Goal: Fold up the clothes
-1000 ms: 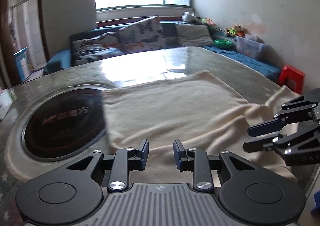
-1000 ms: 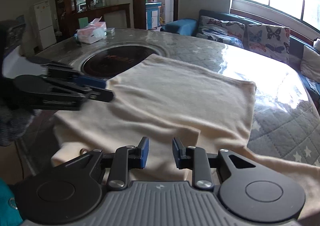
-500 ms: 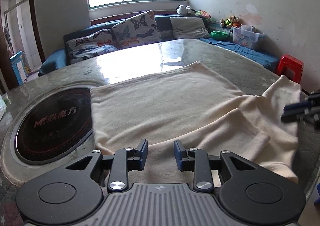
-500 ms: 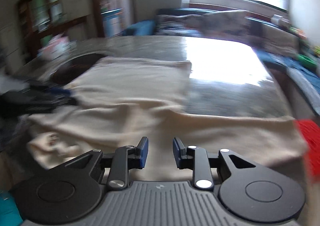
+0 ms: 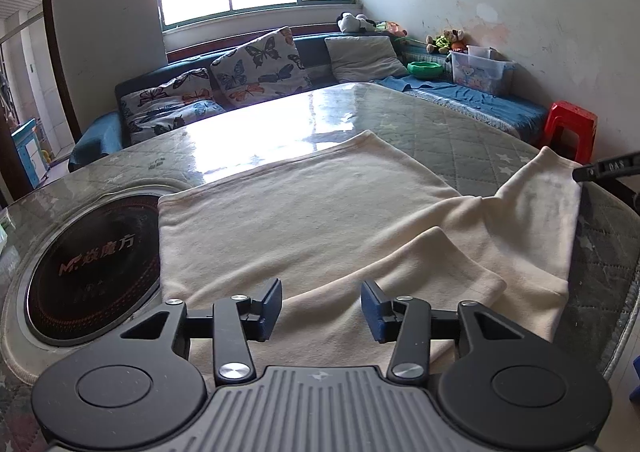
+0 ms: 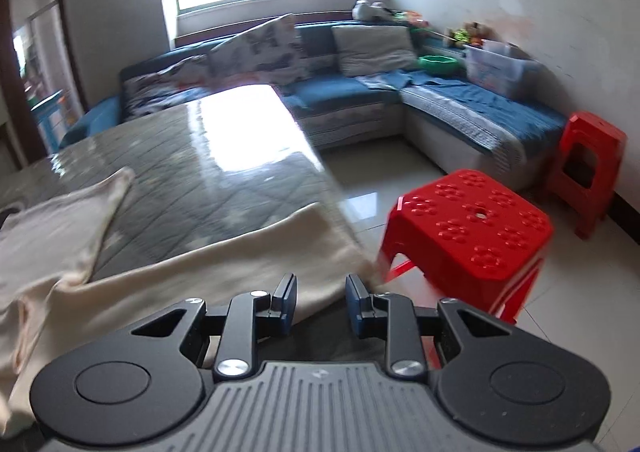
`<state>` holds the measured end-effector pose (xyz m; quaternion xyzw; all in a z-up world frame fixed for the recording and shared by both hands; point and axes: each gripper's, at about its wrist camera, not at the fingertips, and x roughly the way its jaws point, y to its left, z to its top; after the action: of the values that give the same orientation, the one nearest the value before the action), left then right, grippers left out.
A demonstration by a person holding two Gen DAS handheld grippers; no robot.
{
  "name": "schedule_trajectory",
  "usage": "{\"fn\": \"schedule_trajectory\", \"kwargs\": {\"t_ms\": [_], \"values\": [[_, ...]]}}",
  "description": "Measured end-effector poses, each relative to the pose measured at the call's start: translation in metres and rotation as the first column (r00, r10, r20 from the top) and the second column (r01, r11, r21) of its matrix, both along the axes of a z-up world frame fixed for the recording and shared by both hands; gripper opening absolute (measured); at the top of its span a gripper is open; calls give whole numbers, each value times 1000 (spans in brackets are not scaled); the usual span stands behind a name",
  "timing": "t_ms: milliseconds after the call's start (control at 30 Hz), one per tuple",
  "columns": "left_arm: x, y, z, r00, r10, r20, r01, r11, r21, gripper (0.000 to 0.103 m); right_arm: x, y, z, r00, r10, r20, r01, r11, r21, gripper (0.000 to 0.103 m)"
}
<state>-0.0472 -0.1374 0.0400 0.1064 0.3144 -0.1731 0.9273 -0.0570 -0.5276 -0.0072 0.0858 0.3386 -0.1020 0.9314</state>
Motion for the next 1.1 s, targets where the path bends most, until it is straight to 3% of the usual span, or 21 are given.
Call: {"fn": "schedule_trajectory", "kwargs": {"t_ms": [233,333,400,500,567,800,1000,1100], "values": [[-2,-11,-2,1000,-10,-7,10,1000,16,60,4,-14,-7,998,-61,14,61,998,25,26],[-3,-15,-3,1000,-19,-9,19,1000,21,70,5,-16,-9,998,-63,26,62,998,28,25],[-5,-18,-4,1000,-24,-6,24,999,22,84,4,-15,-7,998,-48,31,47,998,29,13],[-8,-20,-4,999,-33,0,33,999,21,99,0,-15,-2,998,-38,54,36,998,48,9],[-10,-21,-4,999,-43,6,42,999,17,103,-3,-13,4,997,-21,74,17,998,58,7],[-11,-12,-3,1000,-24,1,24,1000,-6,103,-15,19,42,976,144,164,-161,983,92,5],[-16,9,3,999,18,33,-16,999,-42,103,-17,63,78,925,299,232,-326,941,87,4],[-19,22,5,998,53,36,-50,996,-70,103,-14,88,92,902,352,251,-373,927,41,4]]}}
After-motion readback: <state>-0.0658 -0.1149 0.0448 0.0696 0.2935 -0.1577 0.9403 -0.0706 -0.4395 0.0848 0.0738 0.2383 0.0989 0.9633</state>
